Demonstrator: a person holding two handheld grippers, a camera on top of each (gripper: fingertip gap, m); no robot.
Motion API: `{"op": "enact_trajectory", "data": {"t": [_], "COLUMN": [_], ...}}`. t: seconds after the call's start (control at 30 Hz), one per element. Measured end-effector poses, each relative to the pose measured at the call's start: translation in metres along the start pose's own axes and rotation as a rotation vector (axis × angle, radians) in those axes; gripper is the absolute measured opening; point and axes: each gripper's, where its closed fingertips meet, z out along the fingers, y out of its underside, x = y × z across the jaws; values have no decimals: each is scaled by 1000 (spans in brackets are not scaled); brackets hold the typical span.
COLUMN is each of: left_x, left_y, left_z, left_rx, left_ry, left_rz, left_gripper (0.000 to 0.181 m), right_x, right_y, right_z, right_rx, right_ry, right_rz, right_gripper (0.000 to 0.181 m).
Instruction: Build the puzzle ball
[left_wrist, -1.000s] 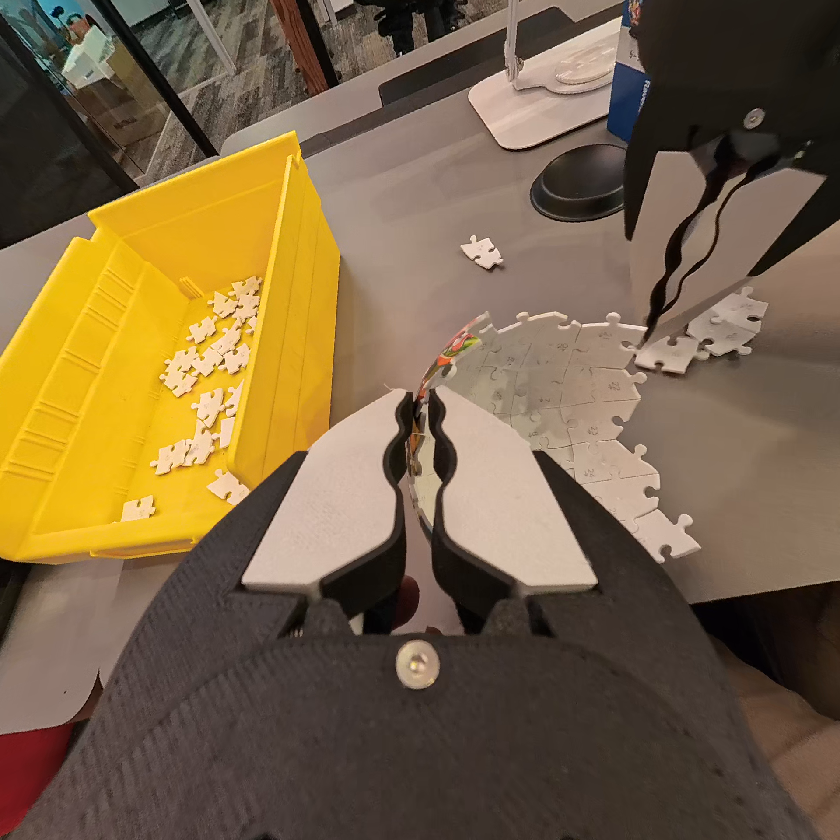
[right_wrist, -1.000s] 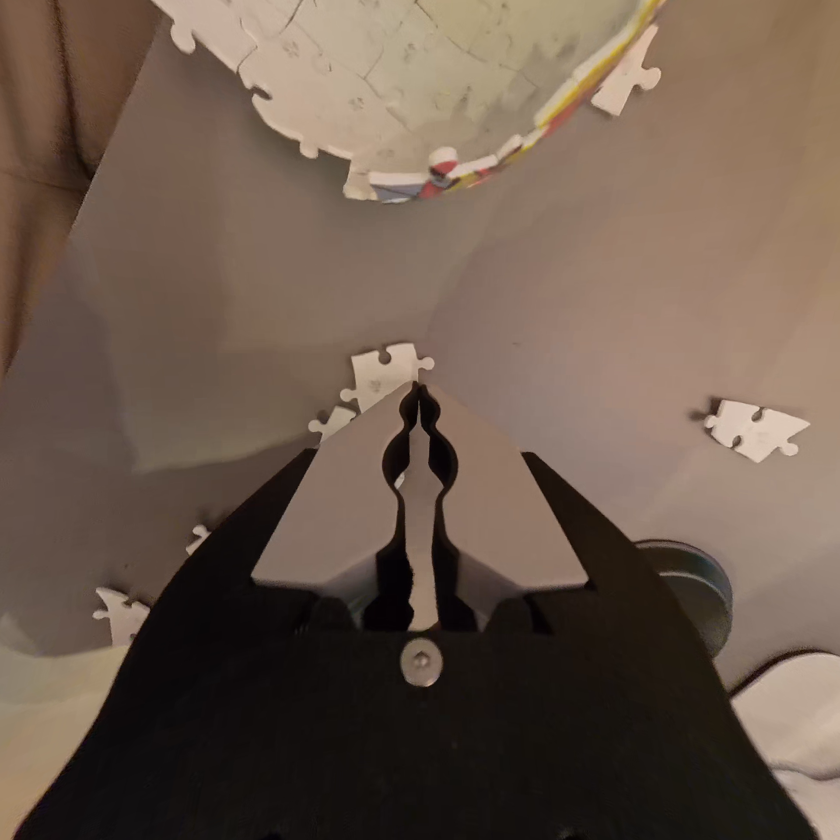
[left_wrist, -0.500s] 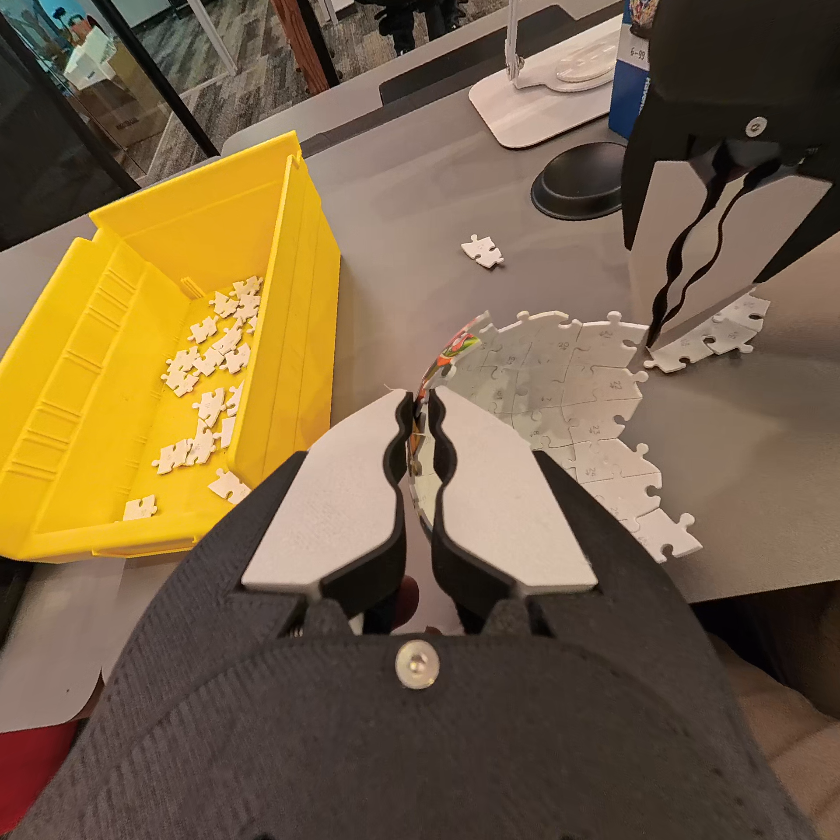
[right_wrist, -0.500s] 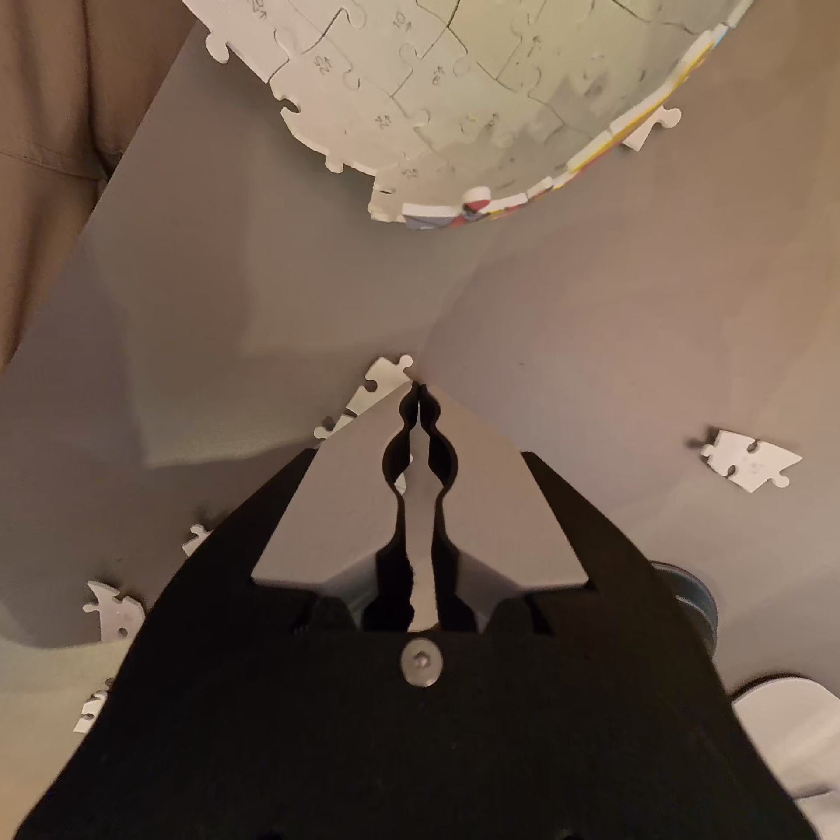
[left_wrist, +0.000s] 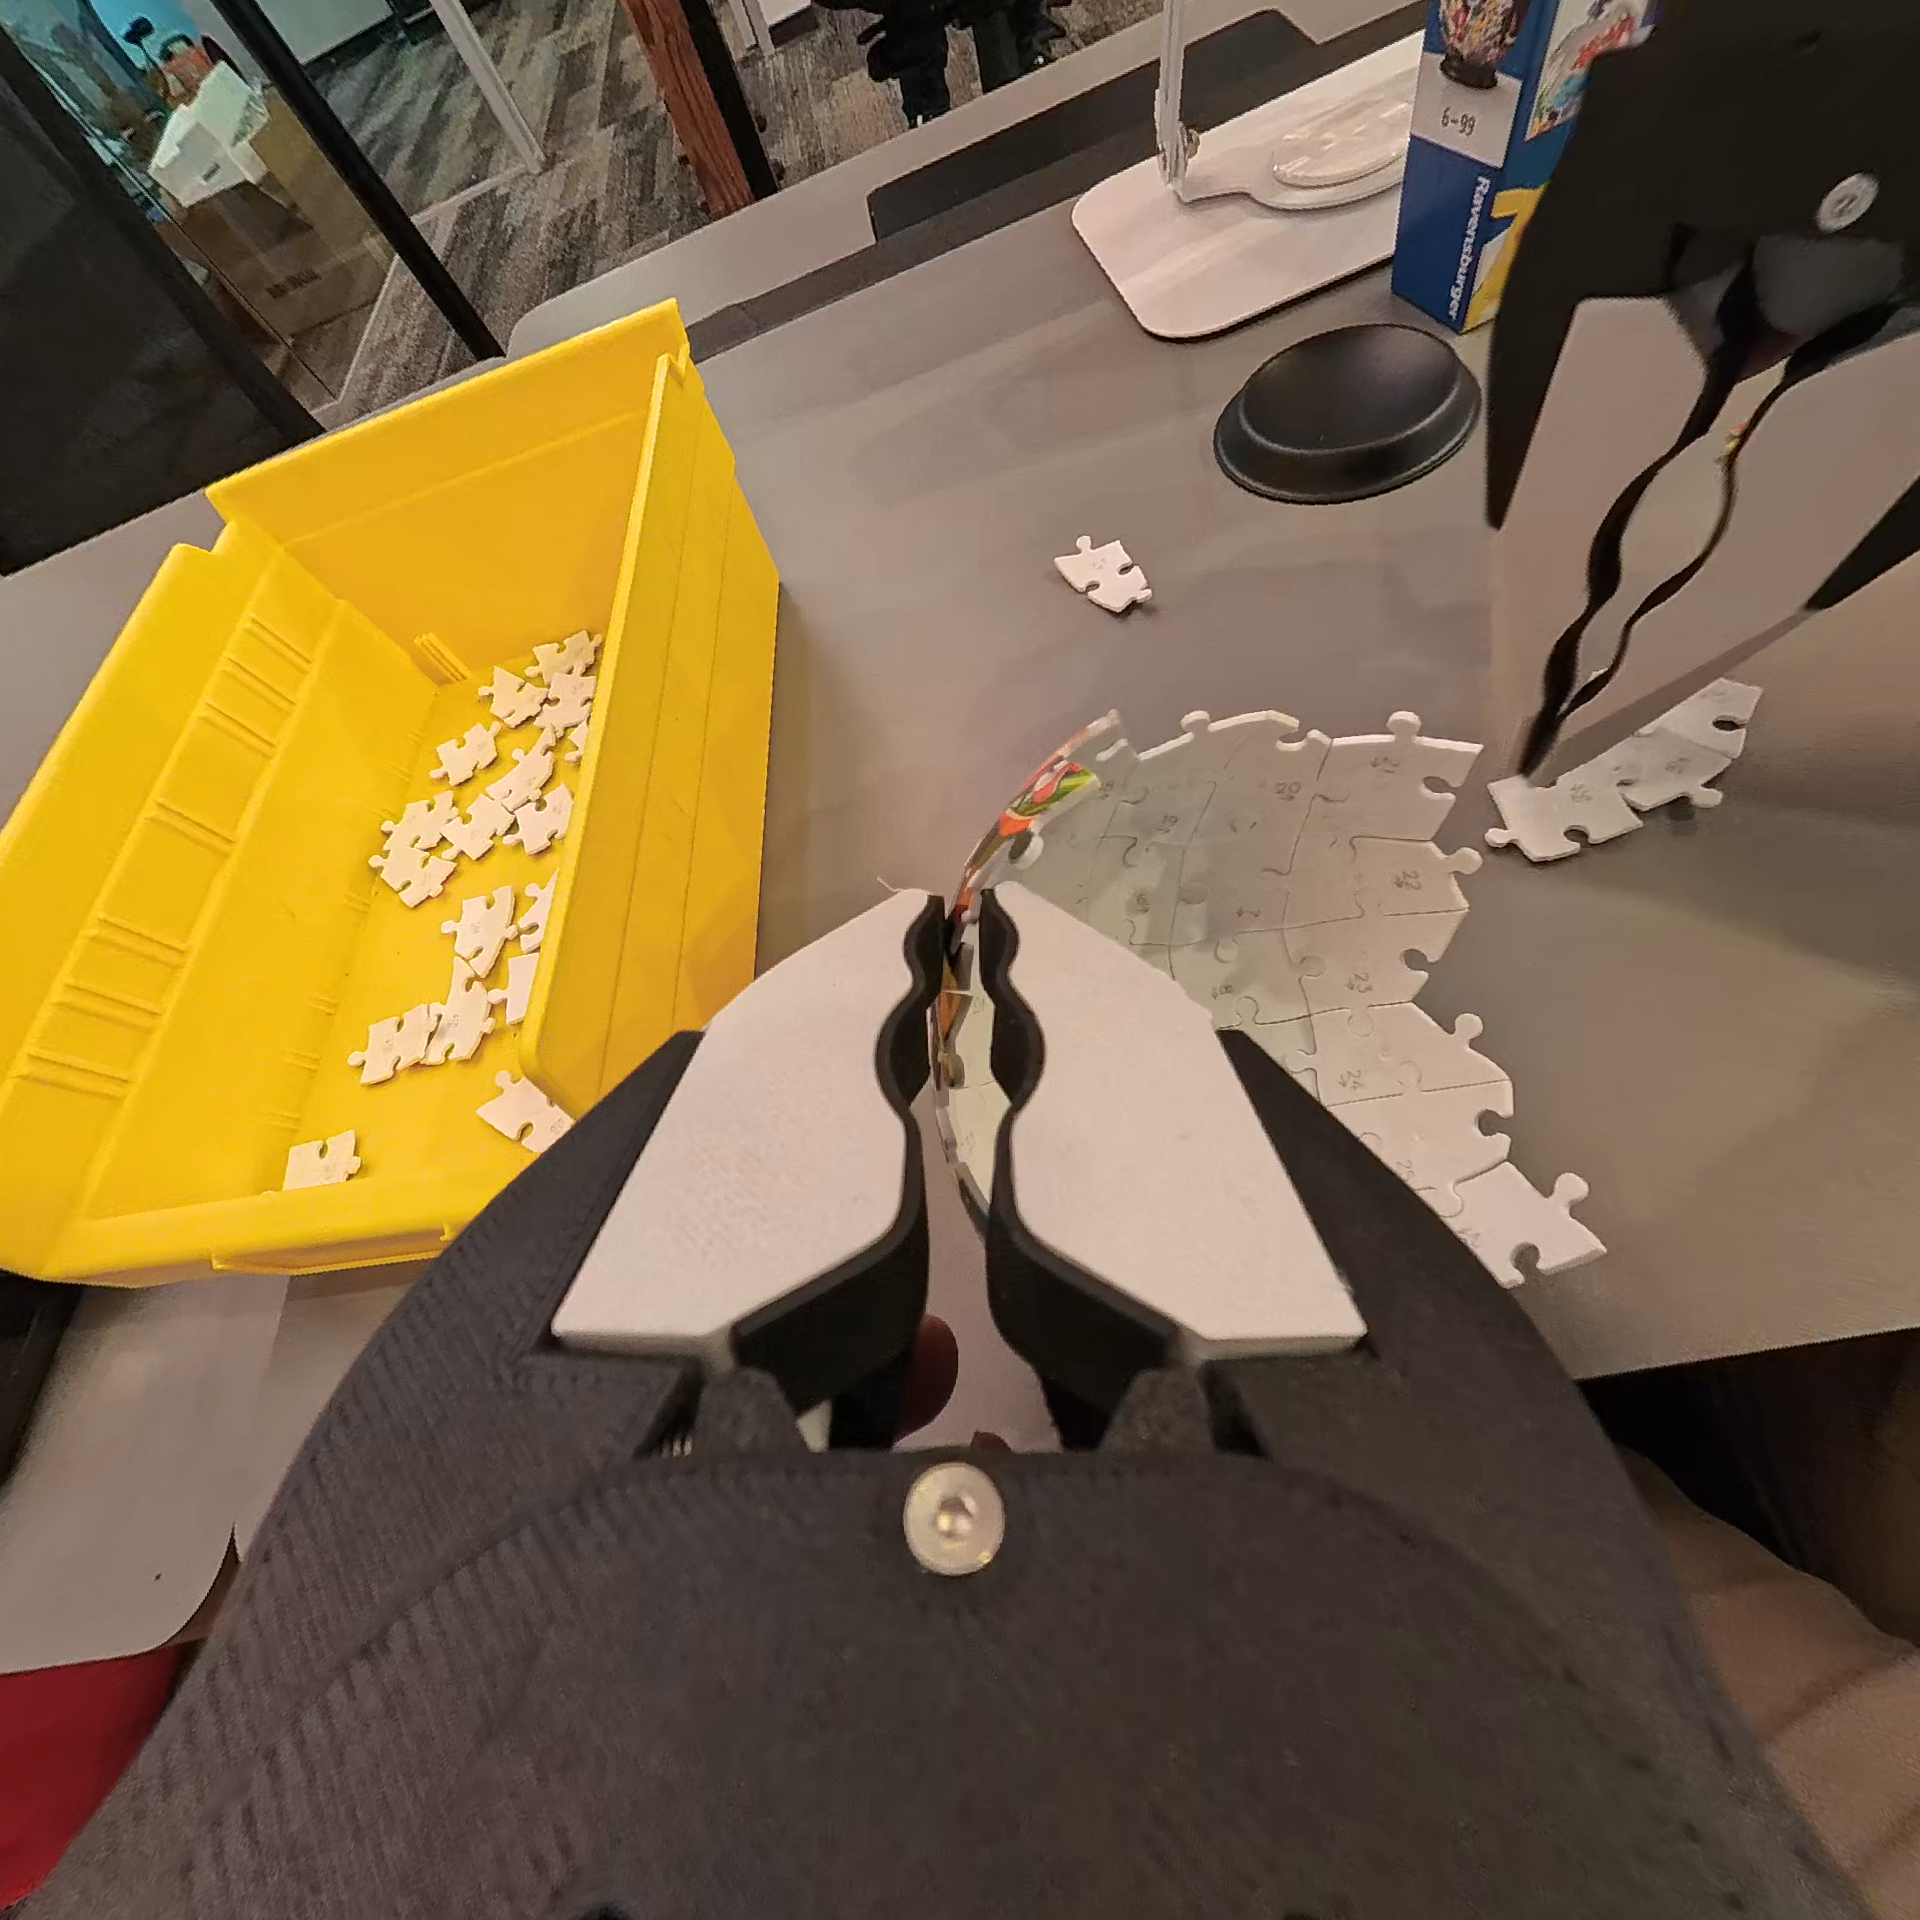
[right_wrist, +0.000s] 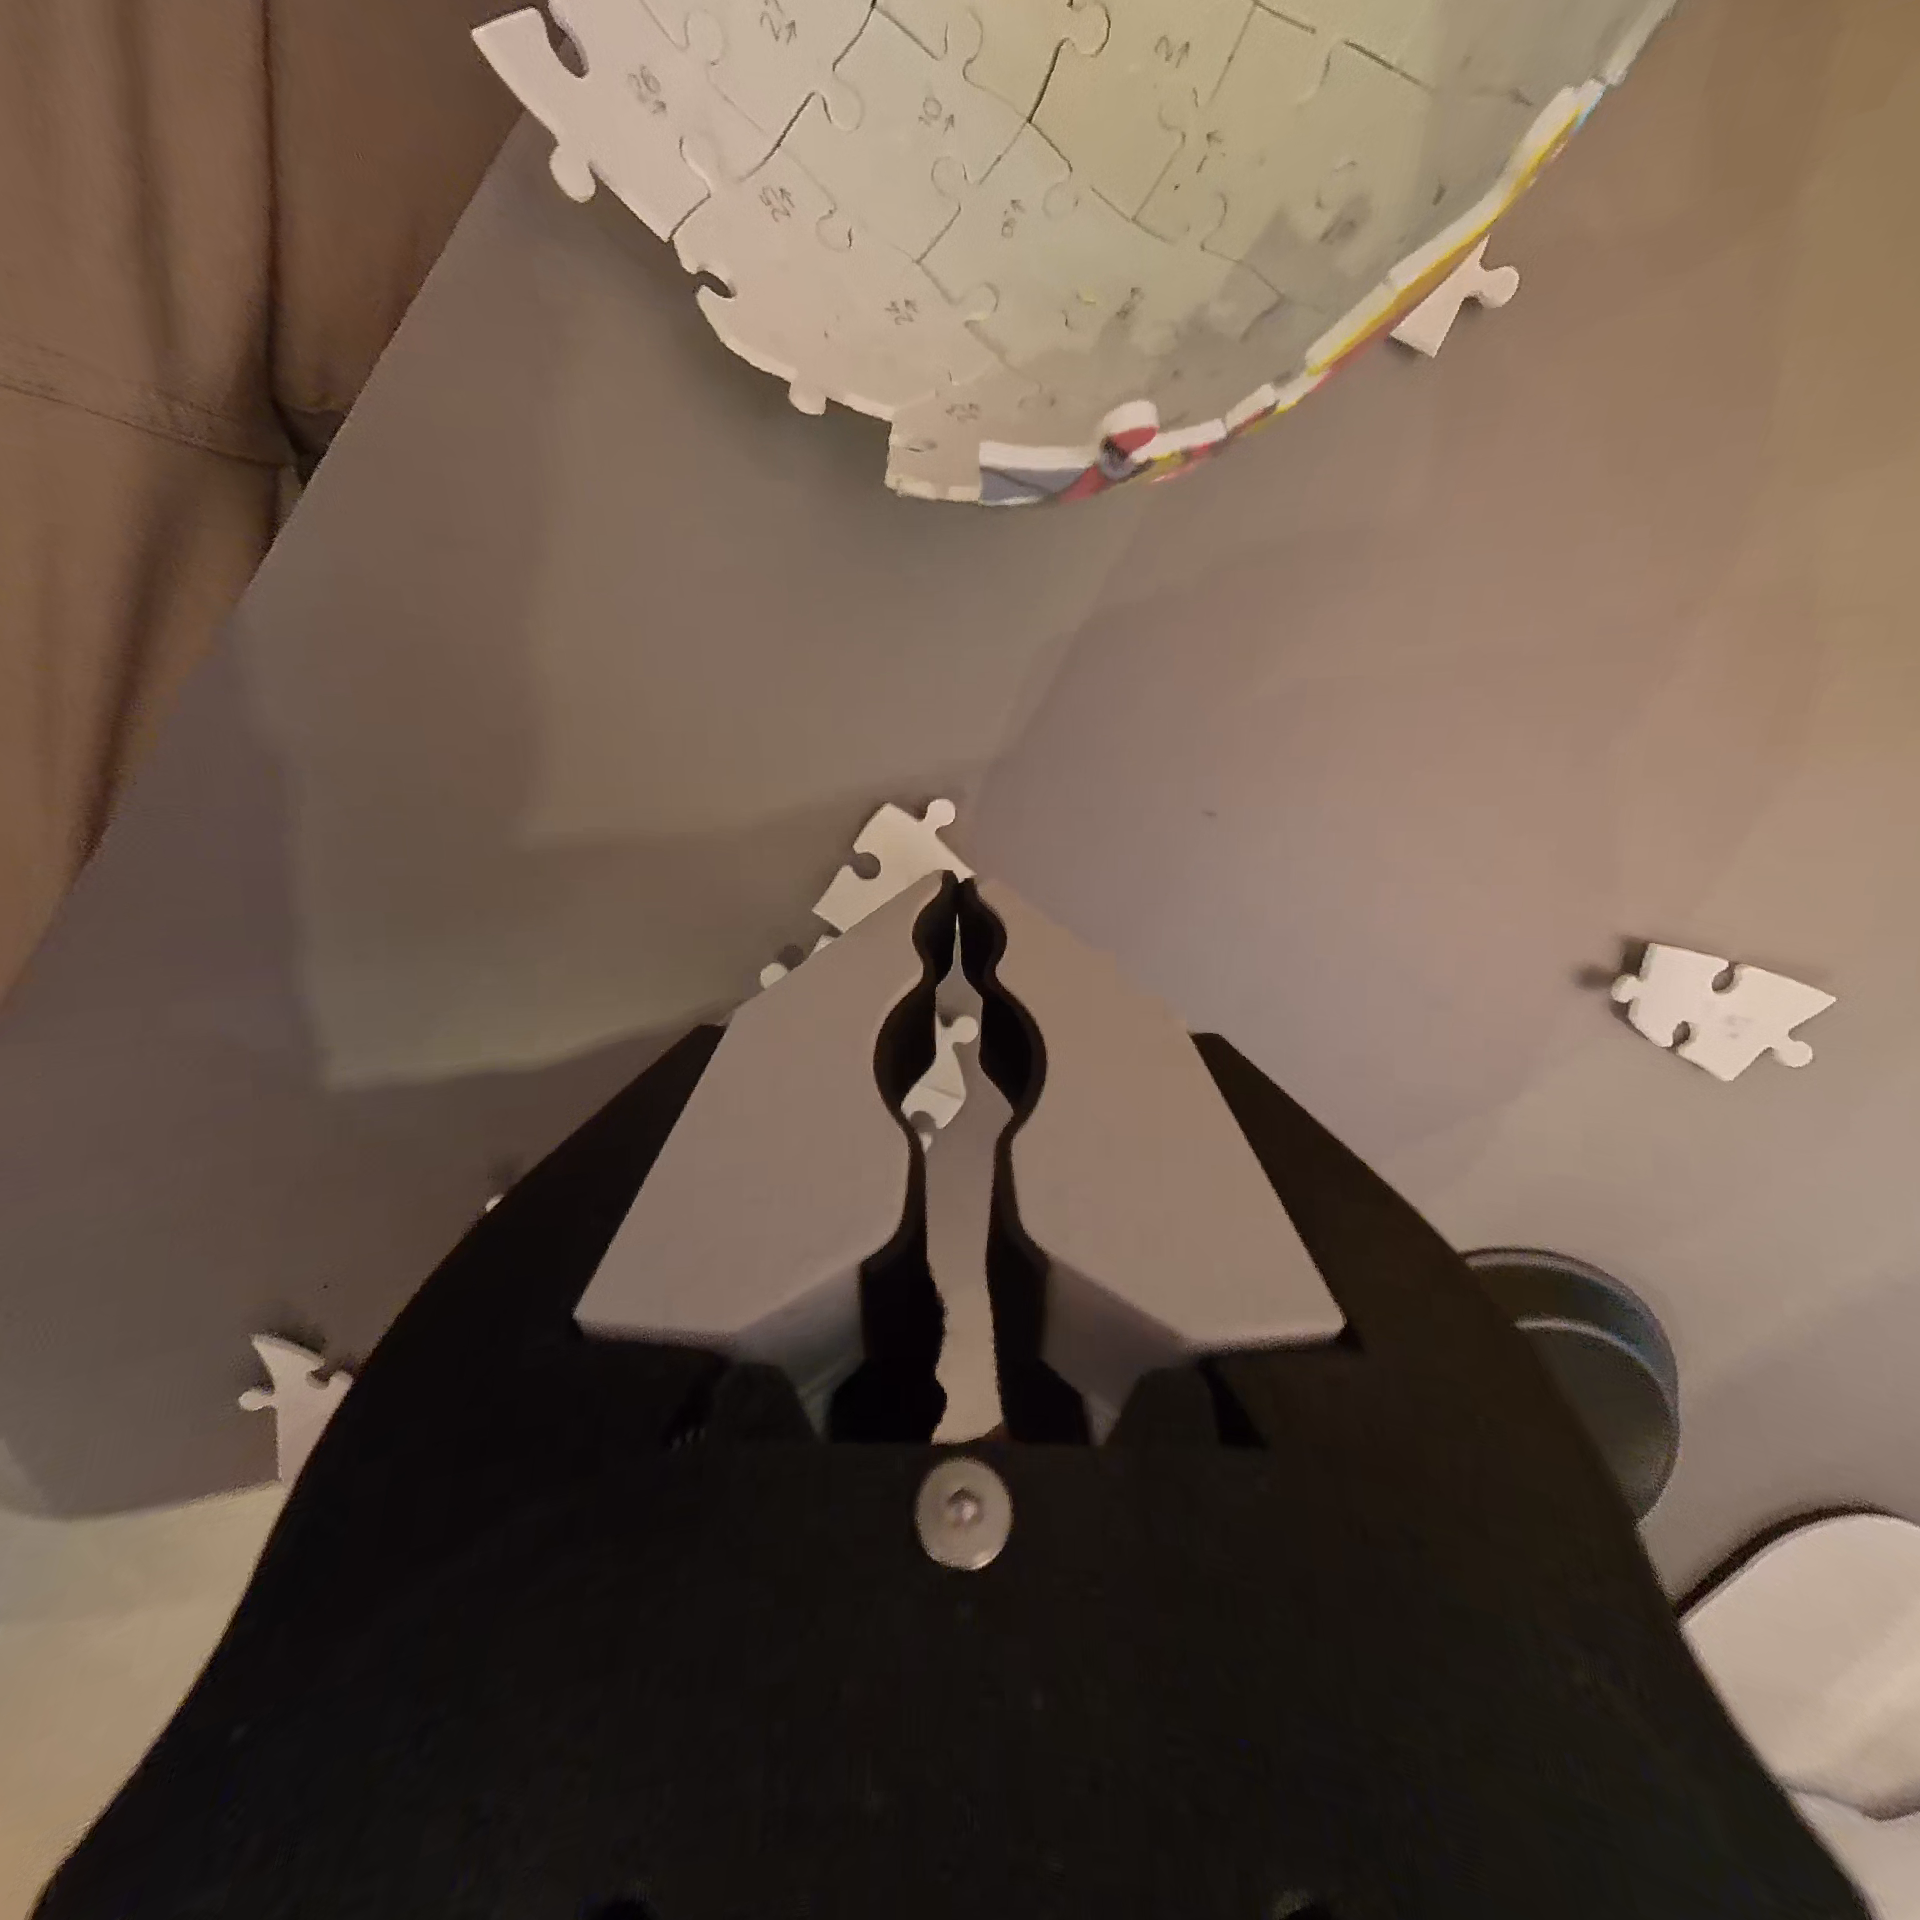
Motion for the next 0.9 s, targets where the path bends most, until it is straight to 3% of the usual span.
{"op": "enact_trajectory", "data": {"t": [0.23,0.9], "left_x": [0,1], "left_y": [0,0], "left_z": [0,0], "left_rx": [1,1], "left_ry": [2,3], "left_rz": [0,-2], "left_gripper": [6,6], "right_x": [-15,-18], "right_y": [12,25], "right_z": [-2,-1], "right_rx": [-8,-17], "right_ry": [-42,-30], "right_rz": [38,64], "right_gripper": [0,0]}}
